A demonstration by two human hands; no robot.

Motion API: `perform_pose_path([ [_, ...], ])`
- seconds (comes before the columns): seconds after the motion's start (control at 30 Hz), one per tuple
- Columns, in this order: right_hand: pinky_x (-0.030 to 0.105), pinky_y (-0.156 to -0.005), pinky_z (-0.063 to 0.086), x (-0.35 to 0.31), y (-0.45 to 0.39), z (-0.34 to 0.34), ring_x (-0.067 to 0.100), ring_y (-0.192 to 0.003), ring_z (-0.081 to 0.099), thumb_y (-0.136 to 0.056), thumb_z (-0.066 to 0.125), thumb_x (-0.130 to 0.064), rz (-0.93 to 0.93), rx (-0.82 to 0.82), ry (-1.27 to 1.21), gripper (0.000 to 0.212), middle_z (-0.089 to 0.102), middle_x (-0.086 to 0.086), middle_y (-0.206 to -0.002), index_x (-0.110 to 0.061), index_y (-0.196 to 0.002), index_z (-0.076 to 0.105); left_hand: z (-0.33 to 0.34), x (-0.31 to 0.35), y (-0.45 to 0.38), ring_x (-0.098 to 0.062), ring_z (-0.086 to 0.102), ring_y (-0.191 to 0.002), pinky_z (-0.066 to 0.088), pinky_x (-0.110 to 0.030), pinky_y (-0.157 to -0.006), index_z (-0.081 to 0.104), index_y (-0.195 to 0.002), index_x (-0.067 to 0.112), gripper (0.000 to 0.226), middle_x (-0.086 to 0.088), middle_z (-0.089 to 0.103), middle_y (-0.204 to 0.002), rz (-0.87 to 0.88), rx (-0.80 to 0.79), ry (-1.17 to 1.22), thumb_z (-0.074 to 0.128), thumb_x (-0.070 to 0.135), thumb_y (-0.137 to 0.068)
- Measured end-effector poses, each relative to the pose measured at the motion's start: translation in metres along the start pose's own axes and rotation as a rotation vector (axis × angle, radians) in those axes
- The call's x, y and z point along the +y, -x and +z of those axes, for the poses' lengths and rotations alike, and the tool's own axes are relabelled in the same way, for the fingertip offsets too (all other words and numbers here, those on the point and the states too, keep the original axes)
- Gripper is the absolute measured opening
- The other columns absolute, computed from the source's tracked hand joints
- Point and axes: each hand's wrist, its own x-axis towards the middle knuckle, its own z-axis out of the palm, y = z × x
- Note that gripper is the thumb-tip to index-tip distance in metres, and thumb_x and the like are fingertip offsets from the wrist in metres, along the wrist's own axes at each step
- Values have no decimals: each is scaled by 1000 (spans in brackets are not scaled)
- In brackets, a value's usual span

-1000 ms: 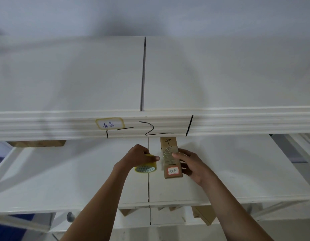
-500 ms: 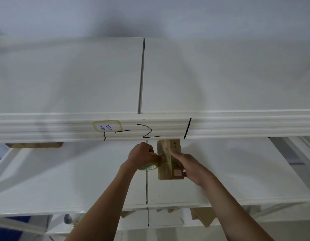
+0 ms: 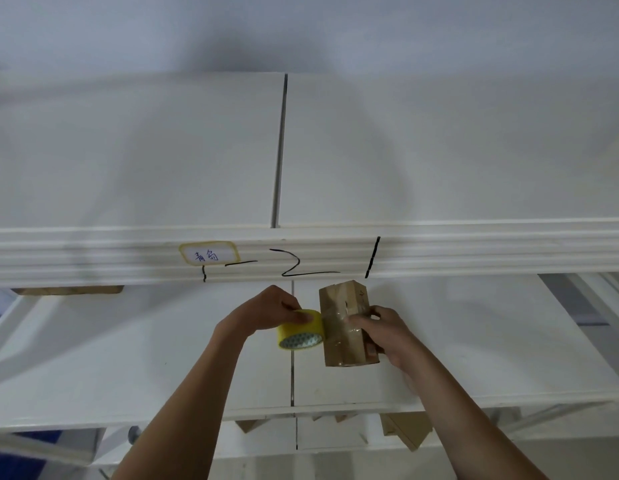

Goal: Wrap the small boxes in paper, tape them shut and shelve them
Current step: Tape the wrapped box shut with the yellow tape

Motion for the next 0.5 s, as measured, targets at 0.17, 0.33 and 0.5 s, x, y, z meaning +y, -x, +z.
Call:
perform_pose_path([
  [0.17,31,-66,57,-3,2,-8,22,-87,76,-82,81,-27,-18,-75,-96,39,78,6,-98,-13,-115,67,2,-17,-4,-9,59,-69,47,-25,-64,73,-72,19,37,4,65,-71,-81,211,-221,82,56,-72],
  [0.33,36,-74,60,10,1,-12,28,-98,74,-84,79,-30,28,-125,-76,39,77,9,-103,-12,-117,69,13,-29,-6,-15,66,-77,51,-25,-64,68,-70,20,44,1,66,-74,-135,146,-280,80,62,-69],
  [0.5,46,-93,57,30,3,-12,34,-106,70,-86,76,-32,114,-172,-140,37,75,13,-109,-11,-117,73,31,-34,-13,-16,69,-80,56,-31,-72,68,-72,20,50,2,68,-77,-157,102,-352,77,69,-67],
])
